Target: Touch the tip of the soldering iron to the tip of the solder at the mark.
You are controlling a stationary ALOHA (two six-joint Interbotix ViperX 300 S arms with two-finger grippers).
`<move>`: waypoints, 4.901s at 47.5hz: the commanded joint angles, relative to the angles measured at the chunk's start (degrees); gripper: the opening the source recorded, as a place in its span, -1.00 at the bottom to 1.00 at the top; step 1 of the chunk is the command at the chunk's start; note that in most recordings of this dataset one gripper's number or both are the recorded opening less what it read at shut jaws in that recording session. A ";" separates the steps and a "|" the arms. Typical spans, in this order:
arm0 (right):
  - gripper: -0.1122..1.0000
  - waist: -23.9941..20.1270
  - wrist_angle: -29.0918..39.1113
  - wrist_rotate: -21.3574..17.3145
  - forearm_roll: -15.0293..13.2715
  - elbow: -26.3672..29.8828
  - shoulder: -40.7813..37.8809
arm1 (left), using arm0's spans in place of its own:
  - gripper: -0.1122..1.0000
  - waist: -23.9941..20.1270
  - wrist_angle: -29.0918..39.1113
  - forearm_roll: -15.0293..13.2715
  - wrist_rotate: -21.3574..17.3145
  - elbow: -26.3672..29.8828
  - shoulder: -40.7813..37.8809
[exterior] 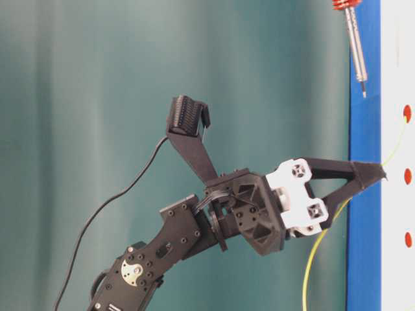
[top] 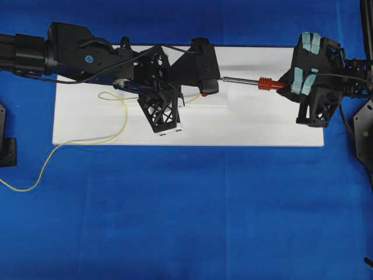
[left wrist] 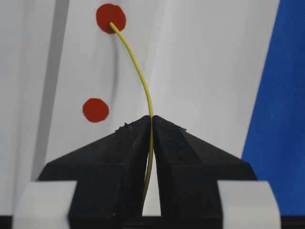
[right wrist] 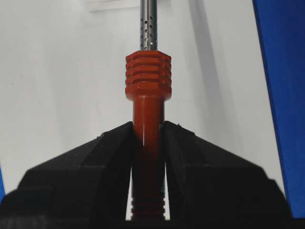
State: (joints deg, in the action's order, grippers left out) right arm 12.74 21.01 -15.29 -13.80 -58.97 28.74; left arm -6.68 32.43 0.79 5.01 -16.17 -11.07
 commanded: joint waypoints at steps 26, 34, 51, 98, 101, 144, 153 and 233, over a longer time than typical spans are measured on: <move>-0.65 -0.18 -2.64 -0.18 0.09 0.70 -1.76 | -0.75 -0.26 0.88 0.00 0.00 1.41 0.44; -0.66 -0.97 -4.13 -0.18 0.09 1.67 -5.10 | -0.75 -0.26 0.88 0.00 0.00 1.41 0.44; -0.65 -1.32 -5.71 -0.18 0.09 3.52 -9.40 | -0.75 0.09 0.88 0.09 -0.18 1.67 0.35; -0.65 -2.37 -5.27 -0.18 0.09 2.99 -9.40 | -0.75 0.53 1.93 0.09 0.09 2.37 0.09; -0.66 -2.37 -5.36 -0.18 0.09 2.99 -9.40 | -0.75 0.44 1.93 0.00 0.09 2.46 0.00; -0.66 -2.37 -5.54 -0.18 0.09 2.64 -9.49 | -0.75 0.26 2.20 0.09 0.18 2.81 -0.09; -0.65 -2.37 -5.45 -0.18 0.09 2.64 -9.40 | -0.75 0.26 2.20 0.09 0.09 2.81 -0.09; -0.66 -2.37 -4.39 -0.09 -0.18 2.29 -4.13 | -0.75 0.70 -0.26 0.09 0.62 -8.44 13.18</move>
State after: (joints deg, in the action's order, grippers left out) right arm 10.55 16.08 -15.38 -13.80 -56.95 21.62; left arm -6.06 32.87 0.79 5.45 -25.14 0.18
